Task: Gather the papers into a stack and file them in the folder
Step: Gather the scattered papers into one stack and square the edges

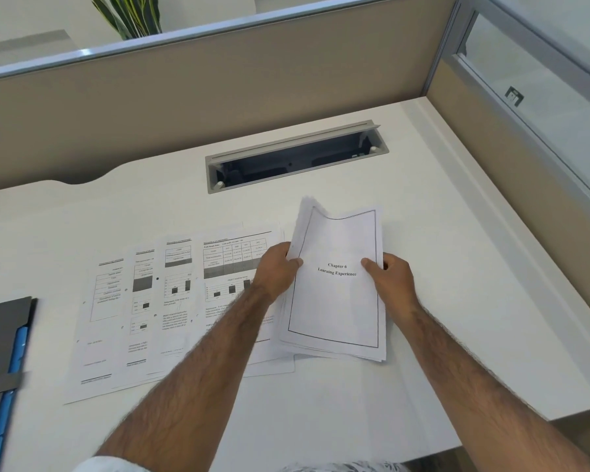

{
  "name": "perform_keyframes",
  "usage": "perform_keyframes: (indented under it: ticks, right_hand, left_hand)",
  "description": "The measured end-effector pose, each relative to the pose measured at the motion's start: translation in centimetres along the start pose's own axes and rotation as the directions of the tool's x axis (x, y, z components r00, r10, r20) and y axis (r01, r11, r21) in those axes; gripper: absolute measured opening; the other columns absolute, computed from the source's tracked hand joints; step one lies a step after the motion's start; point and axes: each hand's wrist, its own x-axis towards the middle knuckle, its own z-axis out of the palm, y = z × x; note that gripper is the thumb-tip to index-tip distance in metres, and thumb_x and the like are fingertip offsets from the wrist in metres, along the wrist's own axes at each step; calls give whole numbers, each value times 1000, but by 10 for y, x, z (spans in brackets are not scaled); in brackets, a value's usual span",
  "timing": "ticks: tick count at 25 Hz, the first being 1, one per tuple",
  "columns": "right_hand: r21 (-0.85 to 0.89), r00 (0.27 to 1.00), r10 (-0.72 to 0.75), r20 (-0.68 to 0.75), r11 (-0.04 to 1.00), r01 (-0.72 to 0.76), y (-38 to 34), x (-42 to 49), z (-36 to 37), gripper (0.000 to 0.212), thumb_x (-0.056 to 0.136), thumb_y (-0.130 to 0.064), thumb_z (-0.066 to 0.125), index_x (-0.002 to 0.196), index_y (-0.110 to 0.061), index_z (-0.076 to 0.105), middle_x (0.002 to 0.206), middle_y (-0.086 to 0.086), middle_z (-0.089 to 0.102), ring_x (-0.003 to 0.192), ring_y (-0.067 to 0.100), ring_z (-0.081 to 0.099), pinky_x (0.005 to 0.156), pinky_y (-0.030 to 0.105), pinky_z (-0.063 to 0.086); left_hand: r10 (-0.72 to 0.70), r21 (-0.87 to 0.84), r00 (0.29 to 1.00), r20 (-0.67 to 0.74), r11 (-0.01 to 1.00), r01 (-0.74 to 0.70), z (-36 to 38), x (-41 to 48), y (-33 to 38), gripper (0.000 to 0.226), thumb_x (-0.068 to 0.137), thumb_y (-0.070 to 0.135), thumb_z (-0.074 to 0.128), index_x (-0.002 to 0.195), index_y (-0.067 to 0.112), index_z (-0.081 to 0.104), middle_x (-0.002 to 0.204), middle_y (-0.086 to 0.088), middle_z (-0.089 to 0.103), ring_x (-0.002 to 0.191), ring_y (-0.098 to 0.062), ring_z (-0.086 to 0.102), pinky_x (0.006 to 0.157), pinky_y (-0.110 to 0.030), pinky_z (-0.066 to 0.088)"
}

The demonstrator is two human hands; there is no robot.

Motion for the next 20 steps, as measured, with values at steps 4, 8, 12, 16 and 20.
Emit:
perform_keyframes:
  ticks: [4,8,12,16,20]
  right_hand:
    - [228,999,38,-17,973,-33,-9,-11,-33,34,85,-32,75,76,-6,55,71,6,49,64,23,46,60,33,37]
    - [499,967,-9,253,858,-122,-44,-34,-60,30,92,-12,68,121,-15,68,117,6,76,103,22,74,92,38,59]
    - [568,979,-191,76,815,115,-92,-57,-65,27,87,4,68,106,-14,74,106,5,79,102,24,74,90,37,60]
    - [507,921,-385,-63,782,362,-122,-76,-70,28,84,4,74,97,-21,75,99,-6,80,96,15,74,83,27,58]
    - [379,934,-356,-5,864,331,-109,-77,-65,26,80,-6,80,101,-21,74,95,-6,80,91,15,75,77,28,58]
  left_hand:
    - [84,-293,993,81,955,-57,-19,-22,22,18,97,12,59,107,15,73,104,-7,79,92,-26,74,87,-42,59]
    - [208,-509,970,130,853,-115,-33,-49,45,16,98,11,64,110,12,73,107,-10,78,93,-24,74,86,-41,60]
    - [380,-517,913,147,817,-257,-37,-72,73,29,97,23,66,121,7,70,119,-15,75,111,-32,71,97,-51,56]
    - [487,-528,873,16,746,-407,-42,-90,93,25,97,24,64,120,17,71,118,-13,75,111,-31,71,94,-46,58]
    - [409,-466,912,-33,801,-376,-29,-92,82,17,93,22,72,108,30,69,105,-1,76,101,-24,73,84,-36,62]
